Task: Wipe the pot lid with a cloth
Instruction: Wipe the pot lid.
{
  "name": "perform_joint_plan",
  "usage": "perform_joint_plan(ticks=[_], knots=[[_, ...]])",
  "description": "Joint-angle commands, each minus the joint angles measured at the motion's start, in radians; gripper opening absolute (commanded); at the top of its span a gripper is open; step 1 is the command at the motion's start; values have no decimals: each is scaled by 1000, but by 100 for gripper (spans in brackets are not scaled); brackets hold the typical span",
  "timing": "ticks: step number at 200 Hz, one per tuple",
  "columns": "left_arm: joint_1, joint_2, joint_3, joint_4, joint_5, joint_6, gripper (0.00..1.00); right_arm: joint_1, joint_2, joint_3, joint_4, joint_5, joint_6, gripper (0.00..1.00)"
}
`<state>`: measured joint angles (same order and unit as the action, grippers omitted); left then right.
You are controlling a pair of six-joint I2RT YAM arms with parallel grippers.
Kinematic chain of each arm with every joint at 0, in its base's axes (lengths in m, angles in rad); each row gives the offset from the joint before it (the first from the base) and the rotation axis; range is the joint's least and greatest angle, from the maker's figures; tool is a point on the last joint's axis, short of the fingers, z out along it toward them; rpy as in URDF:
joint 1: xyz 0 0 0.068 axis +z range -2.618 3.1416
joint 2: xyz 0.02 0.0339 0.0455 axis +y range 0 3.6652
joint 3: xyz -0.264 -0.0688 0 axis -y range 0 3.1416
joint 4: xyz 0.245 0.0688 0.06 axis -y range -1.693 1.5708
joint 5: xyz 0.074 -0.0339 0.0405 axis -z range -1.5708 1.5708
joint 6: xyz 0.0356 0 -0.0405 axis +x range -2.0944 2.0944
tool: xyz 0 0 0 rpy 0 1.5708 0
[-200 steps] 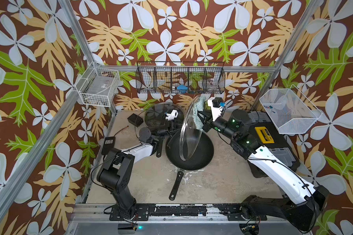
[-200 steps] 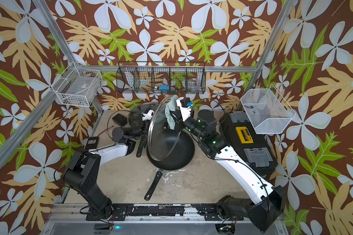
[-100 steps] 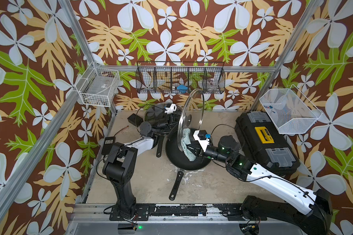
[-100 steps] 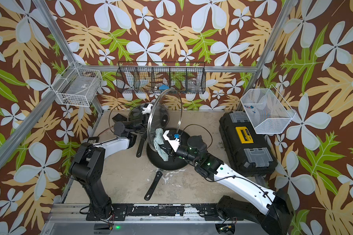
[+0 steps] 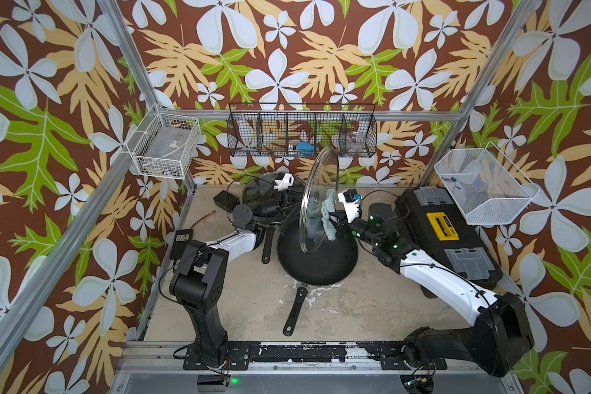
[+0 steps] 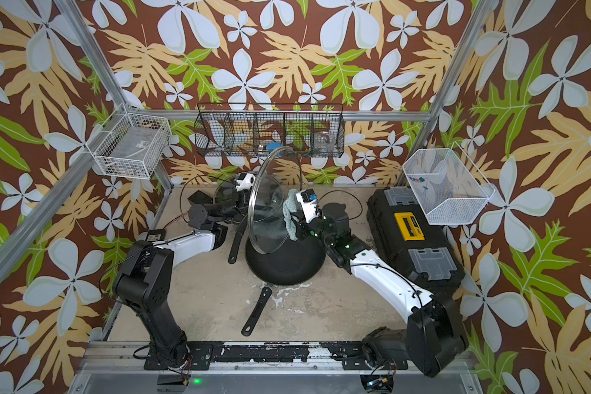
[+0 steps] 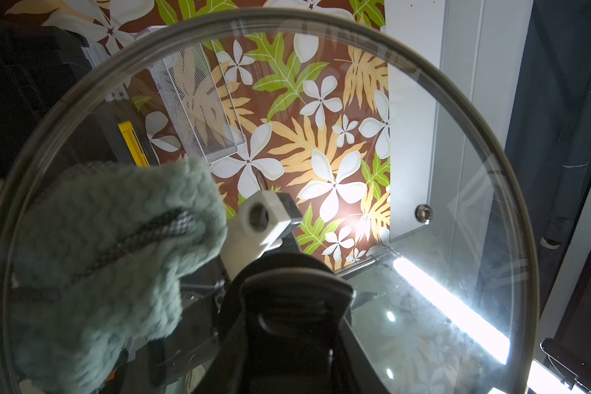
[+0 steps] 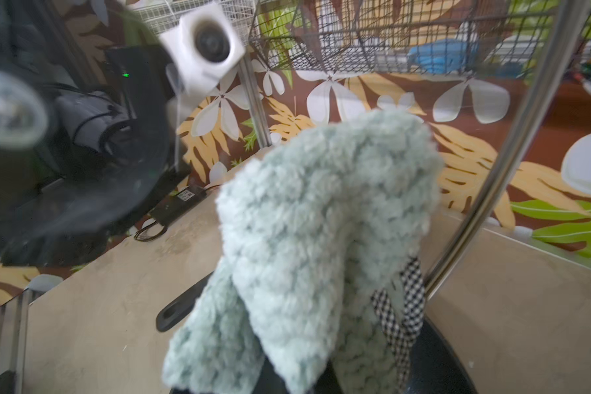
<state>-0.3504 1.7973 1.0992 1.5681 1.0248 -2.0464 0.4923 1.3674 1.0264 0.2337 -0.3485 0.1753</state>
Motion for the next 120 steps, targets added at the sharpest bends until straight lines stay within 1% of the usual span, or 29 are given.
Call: perform_joint_plan(ticks=[1,14,38,61,79,99,120], knots=[[-2,-25,-10,302,-43,-31,0,-4,46,127,-7,19,-14,0],[-2,-30,-18,302,-41,-27,0,-5,67,211,-36,16,-16,0],[-3,-33,-31,302,-42,-23,0,7,77,315,-60,-49,-12,0],[-2,-33,-32,302,-43,-22,0,82,51,345,-99,-52,-54,0],[-2,-36,-30,302,-41,-21,0,170,2,312,-108,-47,-93,0],[-2,-40,-30,302,-41,-22,0,258,-72,207,-82,-23,-99,0],[-2,-43,-32,302,-44,-23,0,279,-145,71,-18,14,-35,0]])
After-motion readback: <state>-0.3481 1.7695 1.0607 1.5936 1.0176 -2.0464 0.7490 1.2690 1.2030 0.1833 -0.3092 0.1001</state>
